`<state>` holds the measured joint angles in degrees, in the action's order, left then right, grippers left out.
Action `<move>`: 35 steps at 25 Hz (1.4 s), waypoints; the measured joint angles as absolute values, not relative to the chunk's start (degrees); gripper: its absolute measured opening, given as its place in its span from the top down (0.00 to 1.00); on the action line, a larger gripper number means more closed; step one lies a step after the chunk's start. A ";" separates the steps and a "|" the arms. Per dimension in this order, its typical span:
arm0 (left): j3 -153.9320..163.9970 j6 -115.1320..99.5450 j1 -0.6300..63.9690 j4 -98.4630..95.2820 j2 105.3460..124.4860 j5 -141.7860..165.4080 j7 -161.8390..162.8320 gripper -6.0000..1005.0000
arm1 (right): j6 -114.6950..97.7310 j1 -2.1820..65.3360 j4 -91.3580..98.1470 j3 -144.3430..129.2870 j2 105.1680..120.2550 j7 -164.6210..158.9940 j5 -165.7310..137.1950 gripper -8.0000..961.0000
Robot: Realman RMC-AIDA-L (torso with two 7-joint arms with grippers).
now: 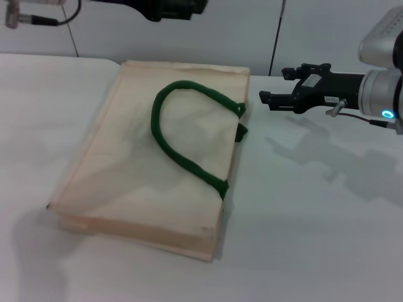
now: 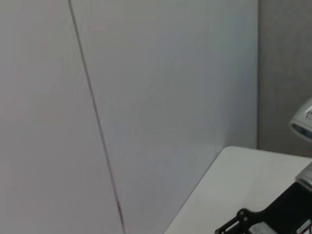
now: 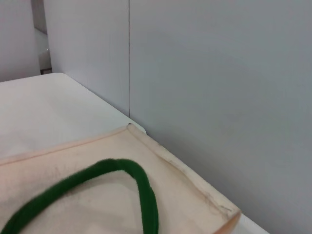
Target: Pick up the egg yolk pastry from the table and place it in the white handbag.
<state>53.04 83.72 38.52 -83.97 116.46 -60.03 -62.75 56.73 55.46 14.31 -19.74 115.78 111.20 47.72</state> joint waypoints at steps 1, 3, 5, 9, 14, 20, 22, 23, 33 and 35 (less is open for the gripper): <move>53.05 83.43 38.47 -83.29 116.46 -60.73 -63.35 0.44 | 56.73 55.38 14.35 -19.73 115.76 111.17 47.70 0.17; 53.01 82.58 38.21 -82.83 116.46 -60.92 -63.37 0.44 | 56.73 54.91 14.82 -19.61 115.68 111.14 47.72 0.17; 52.74 81.88 37.71 -82.68 116.45 -60.84 -63.33 0.44 | 56.75 53.99 16.58 -19.36 115.66 110.57 48.00 0.17; 51.04 78.78 35.95 -81.69 116.46 -61.06 -64.09 0.44 | 57.29 52.00 20.90 -19.03 115.70 108.94 49.99 0.17; 49.33 73.52 33.98 -77.96 116.68 -64.22 -68.34 0.44 | 57.42 48.83 25.68 -18.88 115.76 109.01 57.00 0.17; 48.69 65.14 30.46 -72.58 116.96 -74.92 -76.07 0.44 | 57.54 45.07 27.23 -18.62 115.97 115.49 70.54 0.17; 48.75 62.62 29.71 -70.51 117.04 -78.93 -79.15 0.44 | 57.59 43.61 26.91 -18.47 116.10 119.43 76.28 0.17; 48.83 61.39 29.43 -69.46 117.08 -80.93 -80.68 0.44 | 57.58 43.07 26.60 -18.44 116.15 121.34 78.40 0.17; 52.94 51.27 27.84 -59.75 117.42 -95.92 -98.32 0.44 | 58.20 41.90 17.33 -18.37 116.33 141.75 97.47 0.17; 53.61 50.43 27.77 -57.91 117.42 -99.12 -101.49 0.44 | 58.20 42.02 16.11 -18.36 116.36 143.62 98.48 0.17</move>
<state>53.61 50.43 27.77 -57.91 117.42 -99.12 -101.49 58.20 42.02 16.11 -18.37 116.36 143.62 98.48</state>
